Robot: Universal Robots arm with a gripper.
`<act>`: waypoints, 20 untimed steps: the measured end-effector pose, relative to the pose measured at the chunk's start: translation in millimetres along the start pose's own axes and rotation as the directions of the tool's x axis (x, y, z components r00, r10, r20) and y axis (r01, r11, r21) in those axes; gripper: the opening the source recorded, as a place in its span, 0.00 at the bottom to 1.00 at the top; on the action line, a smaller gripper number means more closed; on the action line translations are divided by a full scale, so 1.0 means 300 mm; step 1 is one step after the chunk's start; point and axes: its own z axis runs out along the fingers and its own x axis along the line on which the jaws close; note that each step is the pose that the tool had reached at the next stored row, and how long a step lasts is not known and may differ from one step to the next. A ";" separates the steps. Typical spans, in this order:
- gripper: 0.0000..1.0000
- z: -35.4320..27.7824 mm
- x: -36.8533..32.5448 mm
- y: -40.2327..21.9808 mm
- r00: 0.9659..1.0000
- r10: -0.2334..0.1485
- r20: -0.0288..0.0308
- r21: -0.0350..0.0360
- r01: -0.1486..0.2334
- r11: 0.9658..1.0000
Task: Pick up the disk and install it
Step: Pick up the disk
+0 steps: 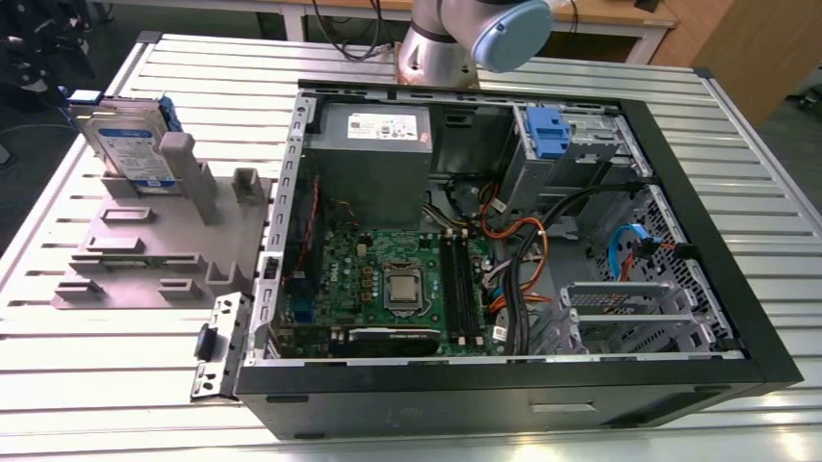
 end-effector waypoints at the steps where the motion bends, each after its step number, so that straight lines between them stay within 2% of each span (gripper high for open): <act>1: 0.55 0.002 0.000 0.000 1.000 -0.011 0.000 0.000 0.011 1.000; 4: 0.55 0.007 0.000 0.000 0.998 -0.057 -0.002 -0.001 0.057 0.998; 7: 0.55 0.012 0.000 0.000 0.995 -0.104 -0.003 -0.002 0.104 0.995; 12: 0.55 0.019 -0.022 0.005 0.993 -0.118 -0.004 -0.002 0.118 0.993; 16: 0.55 0.031 -0.024 0.013 0.992 -0.123 -0.003 0.005 0.123 0.992; 20: 0.55 0.046 -0.021 0.022 0.992 -0.126 -0.003 0.016 0.127 0.992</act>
